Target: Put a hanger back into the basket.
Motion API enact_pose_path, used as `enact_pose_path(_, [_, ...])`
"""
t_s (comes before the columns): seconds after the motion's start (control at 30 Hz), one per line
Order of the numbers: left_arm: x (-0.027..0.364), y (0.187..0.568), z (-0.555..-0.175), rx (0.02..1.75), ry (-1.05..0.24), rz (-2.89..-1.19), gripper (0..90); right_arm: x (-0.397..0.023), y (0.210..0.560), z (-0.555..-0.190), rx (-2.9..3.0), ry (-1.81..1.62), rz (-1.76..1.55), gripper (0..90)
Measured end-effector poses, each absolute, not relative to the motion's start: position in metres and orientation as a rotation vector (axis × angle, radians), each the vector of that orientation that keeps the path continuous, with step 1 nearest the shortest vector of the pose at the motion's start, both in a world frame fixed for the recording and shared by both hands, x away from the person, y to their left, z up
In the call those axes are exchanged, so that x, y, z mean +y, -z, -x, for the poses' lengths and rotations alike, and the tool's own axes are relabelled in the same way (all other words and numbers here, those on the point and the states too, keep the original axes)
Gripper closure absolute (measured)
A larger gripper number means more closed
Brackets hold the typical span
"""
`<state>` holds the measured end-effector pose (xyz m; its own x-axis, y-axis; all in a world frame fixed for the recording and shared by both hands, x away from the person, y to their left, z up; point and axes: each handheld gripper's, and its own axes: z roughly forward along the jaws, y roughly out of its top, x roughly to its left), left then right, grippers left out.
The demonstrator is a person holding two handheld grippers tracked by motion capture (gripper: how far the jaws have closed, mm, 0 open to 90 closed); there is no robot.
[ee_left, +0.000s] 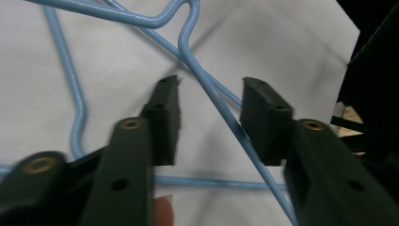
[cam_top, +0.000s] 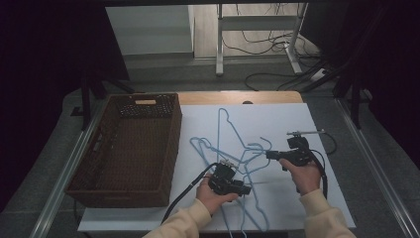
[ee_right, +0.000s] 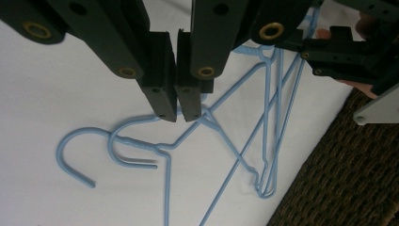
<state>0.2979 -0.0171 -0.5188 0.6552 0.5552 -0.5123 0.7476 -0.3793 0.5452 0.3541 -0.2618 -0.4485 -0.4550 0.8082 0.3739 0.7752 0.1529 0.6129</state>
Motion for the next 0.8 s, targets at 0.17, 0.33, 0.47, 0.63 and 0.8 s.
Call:
enact_pose_path(0.17, [-0.017,0.518,-0.299,0.987,0.367,-2.07,72.7,-0.263,0.446,-0.353,2.351,-1.231,-1.613,86.5])
enact_pose_path(0.33, [-0.011,0.515,-0.301,0.981,0.388,-2.061,75.4,-0.265,0.44,-0.35,2.393,-1.292,-1.558,76.8])
enact_pose_path(0.47, [-0.004,0.506,-0.3,0.987,0.378,-2.046,77.6,-0.266,0.437,-0.348,2.414,-1.368,-1.489,59.6])
enact_pose_path(0.63, [0.016,0.492,-0.296,1.007,0.298,-2.016,82.6,-0.275,0.428,-0.346,2.365,-1.557,-1.386,36.4])
enact_pose_path(0.8, [0.03,0.484,-0.296,1.015,0.282,-1.982,85.4,-0.281,0.426,-0.345,2.347,-1.596,-1.334,33.0])
